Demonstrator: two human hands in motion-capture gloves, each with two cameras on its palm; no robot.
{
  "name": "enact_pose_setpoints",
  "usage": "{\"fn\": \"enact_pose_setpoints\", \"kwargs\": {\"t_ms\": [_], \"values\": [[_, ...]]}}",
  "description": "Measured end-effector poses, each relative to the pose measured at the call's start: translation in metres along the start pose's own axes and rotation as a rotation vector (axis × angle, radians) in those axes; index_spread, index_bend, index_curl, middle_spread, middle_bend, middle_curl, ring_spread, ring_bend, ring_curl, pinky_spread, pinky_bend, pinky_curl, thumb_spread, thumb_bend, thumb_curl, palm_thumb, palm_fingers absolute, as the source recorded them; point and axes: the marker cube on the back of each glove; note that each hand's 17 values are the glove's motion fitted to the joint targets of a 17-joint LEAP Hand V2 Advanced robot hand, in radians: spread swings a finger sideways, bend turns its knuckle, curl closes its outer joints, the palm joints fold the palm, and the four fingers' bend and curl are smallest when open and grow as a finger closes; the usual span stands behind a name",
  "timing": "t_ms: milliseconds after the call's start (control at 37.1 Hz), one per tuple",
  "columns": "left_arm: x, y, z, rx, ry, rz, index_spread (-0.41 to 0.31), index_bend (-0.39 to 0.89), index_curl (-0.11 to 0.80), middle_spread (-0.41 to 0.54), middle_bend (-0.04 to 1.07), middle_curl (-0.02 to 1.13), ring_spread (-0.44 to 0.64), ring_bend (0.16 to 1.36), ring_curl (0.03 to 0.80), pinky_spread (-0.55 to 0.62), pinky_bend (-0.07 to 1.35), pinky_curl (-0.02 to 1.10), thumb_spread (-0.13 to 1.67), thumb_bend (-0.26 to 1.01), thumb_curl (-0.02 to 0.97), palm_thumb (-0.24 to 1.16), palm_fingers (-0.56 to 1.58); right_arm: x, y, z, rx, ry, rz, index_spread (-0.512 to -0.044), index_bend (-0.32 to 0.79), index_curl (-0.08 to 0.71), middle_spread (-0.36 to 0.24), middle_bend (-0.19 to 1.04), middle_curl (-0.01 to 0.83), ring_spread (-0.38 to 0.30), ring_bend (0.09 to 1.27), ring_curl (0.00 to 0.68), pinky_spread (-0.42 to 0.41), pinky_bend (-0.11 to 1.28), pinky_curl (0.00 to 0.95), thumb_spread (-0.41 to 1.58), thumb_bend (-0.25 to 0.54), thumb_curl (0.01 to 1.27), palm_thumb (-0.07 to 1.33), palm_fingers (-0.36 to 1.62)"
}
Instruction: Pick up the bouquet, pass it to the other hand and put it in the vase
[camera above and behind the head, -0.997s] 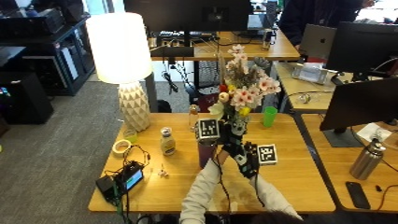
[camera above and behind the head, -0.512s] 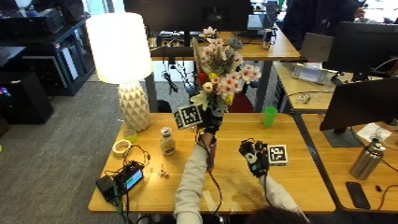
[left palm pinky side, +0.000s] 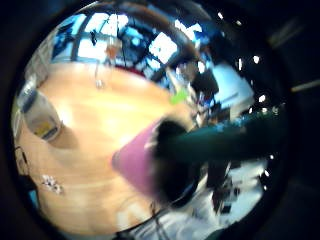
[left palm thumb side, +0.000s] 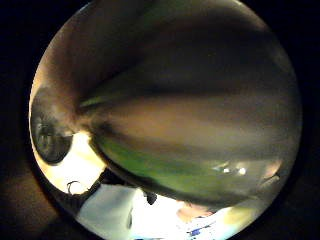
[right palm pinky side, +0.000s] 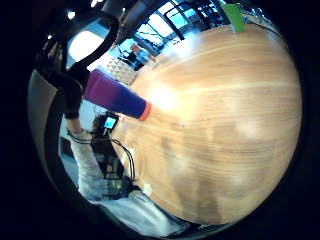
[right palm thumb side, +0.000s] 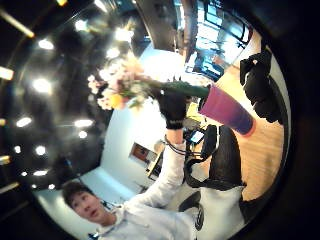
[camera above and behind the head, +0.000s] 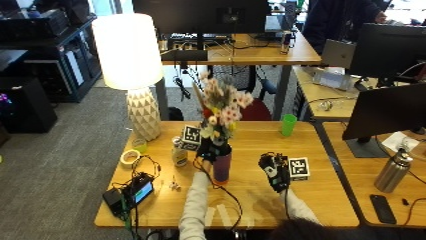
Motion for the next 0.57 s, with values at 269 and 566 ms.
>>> {"fn": "enact_pose_setpoints", "kwargs": {"t_ms": [269,566], "values": [[-0.027,0.055,-0.023,-0.044,-0.130,-0.236,0.041,-0.03,0.227,0.101,0.24,0.35,0.14,0.69,0.367,0.24,0.57,0.37,0.73,-0.06,0.491,0.26,-0.18,-0.051,0.020,-0.012,-0.014,-0.048,-0.038,-0.174,0.13,0.350,-0.089,0.41,0.496,-0.165,0.64,0.446,-0.200,0.51,0.399,0.75,-0.029,0.63,0.89,1.17],[0.000,0.069,-0.022,-0.075,-0.400,-0.319,0.068,0.04,0.138,0.202,0.24,0.33,0.29,0.67,0.328,0.41,0.55,0.33,0.78,-0.04,0.426,0.24,-0.13,-0.031,0.016,-0.006,-0.015,0.106,-0.008,-0.173,0.13,0.345,-0.089,0.39,0.496,-0.164,0.61,0.446,-0.190,0.48,0.401,0.76,-0.026,0.63,0.89,1.14]]}}
